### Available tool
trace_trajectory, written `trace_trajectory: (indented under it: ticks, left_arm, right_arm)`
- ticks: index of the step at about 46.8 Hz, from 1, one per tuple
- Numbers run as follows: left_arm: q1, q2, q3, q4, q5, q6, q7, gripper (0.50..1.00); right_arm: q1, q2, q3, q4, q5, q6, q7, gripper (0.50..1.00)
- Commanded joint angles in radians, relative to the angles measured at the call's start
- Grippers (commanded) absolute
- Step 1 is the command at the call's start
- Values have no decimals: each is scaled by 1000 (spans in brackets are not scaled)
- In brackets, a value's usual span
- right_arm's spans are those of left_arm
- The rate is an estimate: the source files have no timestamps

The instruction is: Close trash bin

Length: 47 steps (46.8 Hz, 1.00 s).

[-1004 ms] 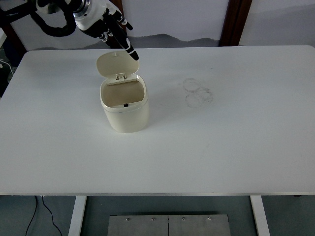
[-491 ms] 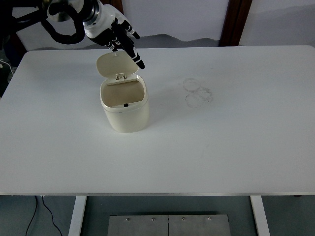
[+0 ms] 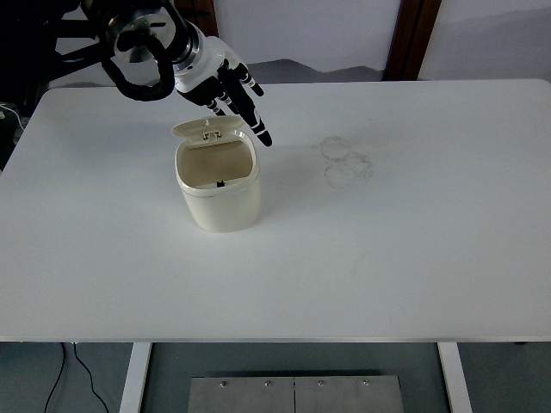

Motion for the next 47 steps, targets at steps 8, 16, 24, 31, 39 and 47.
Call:
trace_trajectory:
  ticks: [8, 16, 24, 31, 39, 47]
  left_arm:
    - [18, -27, -1, 0, -12, 1, 0, 1000]
    - [44, -32, -1, 0, -12, 10, 0, 1000]
    - [61, -41, -1, 0, -12, 16, 0, 1000]
    - [72, -47, -1, 0, -12, 22, 0, 1000]
    - [82, -46, -1, 0, -12, 24, 0, 1000]
    - [86, -47, 1, 0, -12, 24, 0, 1000]
  right_arm:
    - [0, 0, 1, 0, 0, 0, 0, 995]
    - [0, 0, -1, 0, 0, 0, 0, 995]
    - [0, 0, -1, 0, 0, 0, 0, 995]
    - [0, 0, -1, 0, 0, 0, 0, 995]
    - [0, 0, -1, -1, 0, 0, 0, 995]
    - [0, 0, -1, 0, 0, 0, 0, 995]
